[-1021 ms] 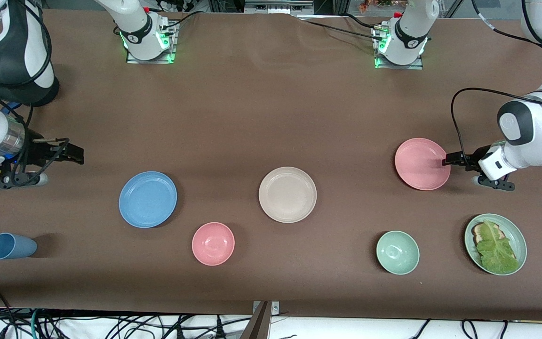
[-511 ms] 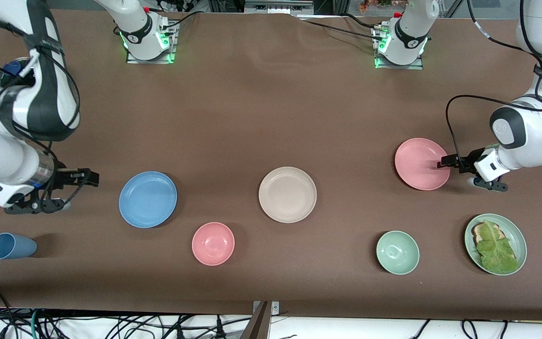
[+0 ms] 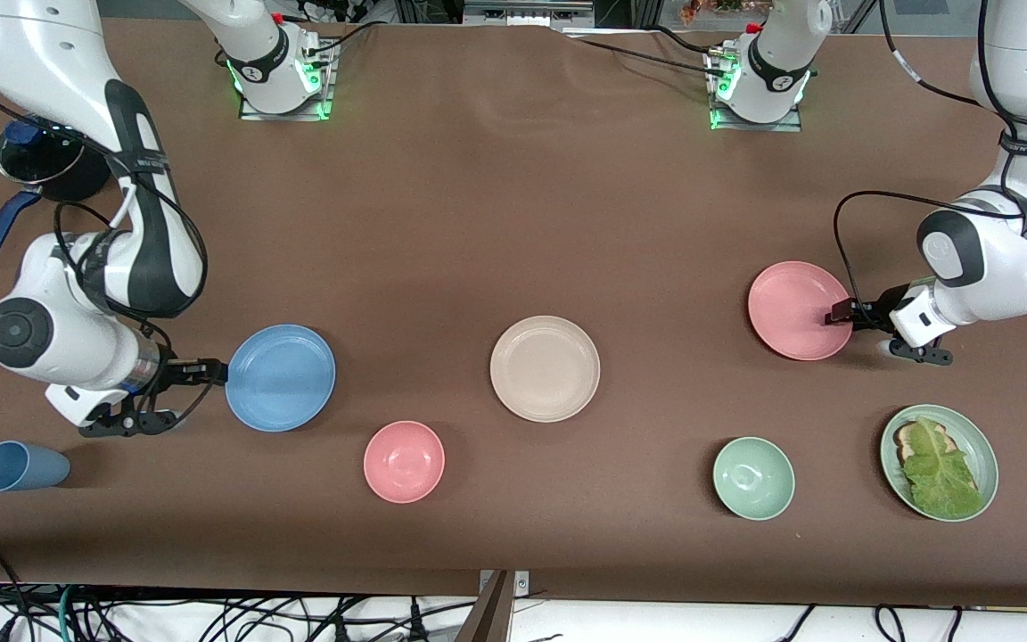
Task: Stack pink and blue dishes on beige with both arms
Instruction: 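Grip the pink plate with the left gripper while the right gripper reaches the blue plate, then carry the pink plate onto the beige plate while the right gripper grips the blue plate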
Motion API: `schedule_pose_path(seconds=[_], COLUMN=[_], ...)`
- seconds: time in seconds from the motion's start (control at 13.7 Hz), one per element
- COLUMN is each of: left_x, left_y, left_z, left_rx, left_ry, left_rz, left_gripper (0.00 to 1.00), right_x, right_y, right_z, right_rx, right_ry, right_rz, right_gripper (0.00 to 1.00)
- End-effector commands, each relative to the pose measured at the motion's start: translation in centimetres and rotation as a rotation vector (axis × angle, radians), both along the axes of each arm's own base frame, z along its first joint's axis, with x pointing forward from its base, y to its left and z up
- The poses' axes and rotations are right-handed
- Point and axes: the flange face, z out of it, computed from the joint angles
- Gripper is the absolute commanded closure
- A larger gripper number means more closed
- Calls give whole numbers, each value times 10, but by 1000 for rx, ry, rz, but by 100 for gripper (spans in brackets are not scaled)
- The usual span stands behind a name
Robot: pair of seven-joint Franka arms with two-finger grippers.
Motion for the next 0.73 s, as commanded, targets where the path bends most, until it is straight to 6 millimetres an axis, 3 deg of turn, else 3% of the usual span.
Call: schedule_pose_path(seconds=[0.0, 0.29, 0.44, 0.66], left_x=[0, -1, 2, 19], left_y=[-1, -1, -2, -8], left_z=[-1, 2, 5, 34], left_rx=[-25, -37, -38, -74], left_ry=[-10, -4, -8, 8], left_rz=[-3, -29, -33, -42], left_gripper=[100, 100, 100, 100], right_x=[4, 3, -1, -7], right_y=[2, 0, 0, -2], right_z=[-12, -52, -63, -74], right_rx=[28, 46, 44, 46], right_ry=[-6, -18, -29, -28], right_rz=[-16, -38, -38, -41], right_gripper=[9, 10, 15, 30])
